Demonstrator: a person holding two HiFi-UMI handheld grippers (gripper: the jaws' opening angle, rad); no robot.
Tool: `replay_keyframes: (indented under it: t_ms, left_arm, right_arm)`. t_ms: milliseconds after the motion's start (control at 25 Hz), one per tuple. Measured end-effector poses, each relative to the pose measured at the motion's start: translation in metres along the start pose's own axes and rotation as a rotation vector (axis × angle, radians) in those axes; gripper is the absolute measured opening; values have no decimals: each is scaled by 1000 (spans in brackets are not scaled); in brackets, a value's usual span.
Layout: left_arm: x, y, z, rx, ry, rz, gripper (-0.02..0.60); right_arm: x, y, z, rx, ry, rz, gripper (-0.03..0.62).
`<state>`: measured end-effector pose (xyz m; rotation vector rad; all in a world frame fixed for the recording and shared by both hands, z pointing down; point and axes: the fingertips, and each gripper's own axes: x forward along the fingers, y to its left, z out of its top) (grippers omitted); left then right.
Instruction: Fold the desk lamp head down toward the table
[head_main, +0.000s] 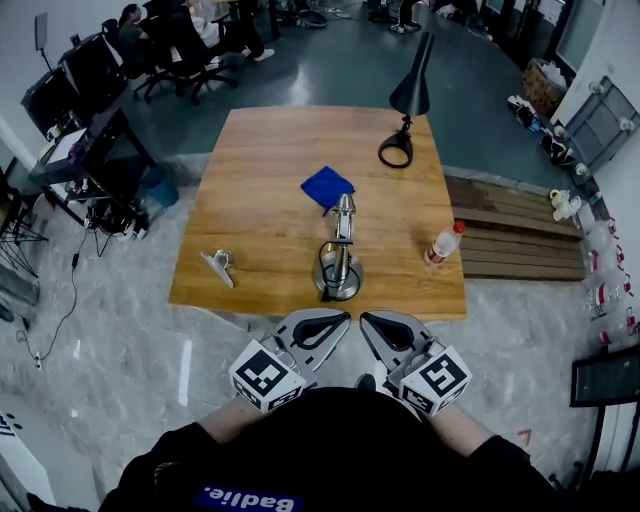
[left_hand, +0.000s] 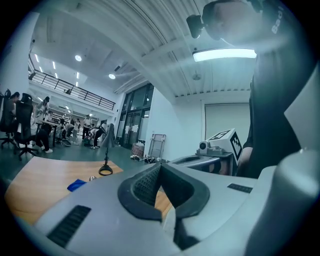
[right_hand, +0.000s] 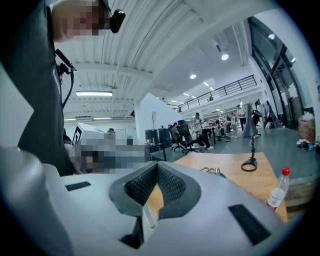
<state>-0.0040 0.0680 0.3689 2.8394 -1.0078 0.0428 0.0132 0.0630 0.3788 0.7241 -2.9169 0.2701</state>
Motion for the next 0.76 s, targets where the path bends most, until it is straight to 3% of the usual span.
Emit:
replay_keyframes:
  t_ms: [760]
  left_arm:
    - [-2, 4, -10, 4, 32, 15, 8]
  right_arm:
    - [4, -2, -4, 2, 7, -5, 5]
